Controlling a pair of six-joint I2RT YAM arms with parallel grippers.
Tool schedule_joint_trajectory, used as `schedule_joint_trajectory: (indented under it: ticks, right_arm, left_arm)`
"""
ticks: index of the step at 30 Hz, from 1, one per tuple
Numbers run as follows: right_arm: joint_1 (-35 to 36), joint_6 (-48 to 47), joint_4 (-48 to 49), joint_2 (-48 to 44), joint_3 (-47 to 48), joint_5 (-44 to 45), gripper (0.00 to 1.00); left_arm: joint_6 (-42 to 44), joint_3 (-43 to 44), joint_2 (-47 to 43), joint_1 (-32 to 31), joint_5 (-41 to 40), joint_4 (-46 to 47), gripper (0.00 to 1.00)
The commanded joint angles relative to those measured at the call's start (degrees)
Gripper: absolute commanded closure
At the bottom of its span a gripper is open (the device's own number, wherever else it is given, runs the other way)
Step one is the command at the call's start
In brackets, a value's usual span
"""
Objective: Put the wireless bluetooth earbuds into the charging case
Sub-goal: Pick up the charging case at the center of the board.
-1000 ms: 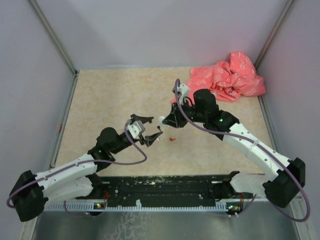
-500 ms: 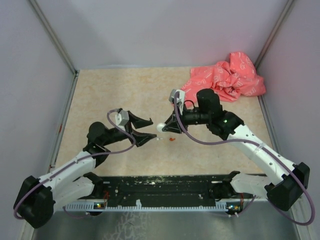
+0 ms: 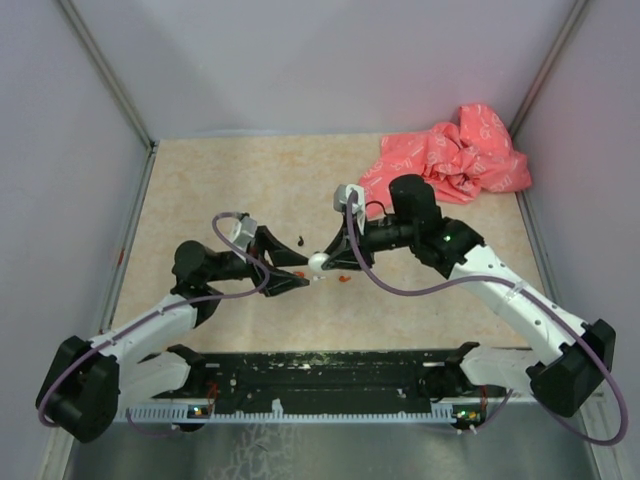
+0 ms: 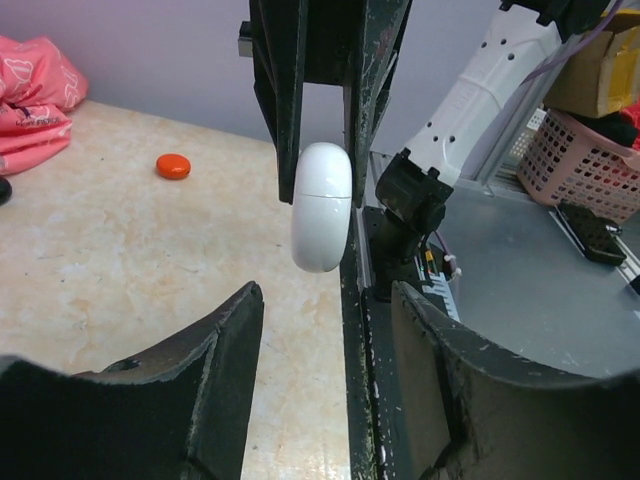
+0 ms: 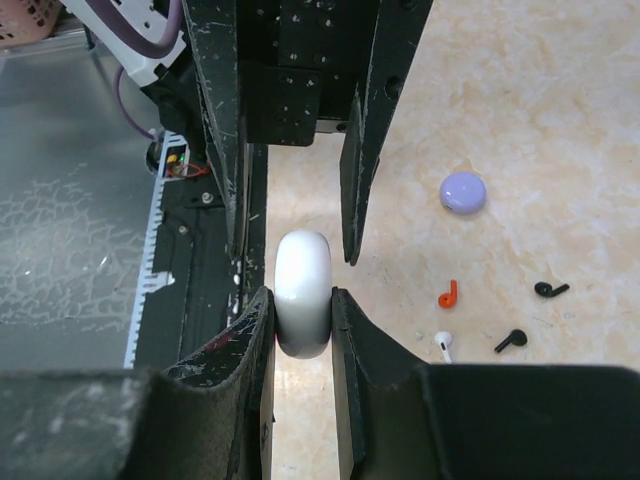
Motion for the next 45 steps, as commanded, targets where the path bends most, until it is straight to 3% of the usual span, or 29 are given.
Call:
schedule_joint_trajectory:
  ticks: [1, 11, 23, 32, 41, 45]
  right_arm:
    - [0.83, -2.24, -0.12, 1.05, 4.74, -2.99, 1.00]
    - [4.49, -5.21, -7.18, 4.27, 9.07, 2.79, 1.00]
    - [6.72, -5.74, -10.96, 5.77, 11.33, 7.83, 1.00]
    - [7.24, -5.98, -11.17, 6.07, 11.47, 9.47, 1.00]
    - [7.51, -5.59, -11.27, 6.51, 11.66, 9.98, 1.00]
    - [7.60, -5.25, -10.74, 6.41, 11.75, 10.07, 1.00]
  left_arm:
    - [2.38, 2.67, -0.37, -0.60, 2.25, -1.99, 0.42]
    - [10.85, 5.14, -2.30, -2.94, -0.61, -13.89, 0.55]
    - [13.59, 5.25, -3.51, -3.78, -2.27, -16.19, 0.66]
    - [13.77, 4.76, -4.54, -3.79, -3.16, -16.03, 0.67]
    - [13.29, 4.48, -4.10, -3.80, -2.65, -14.45, 0.61]
    - [13.27, 4.40, -3.82, -3.85, -2.71, -14.53, 0.64]
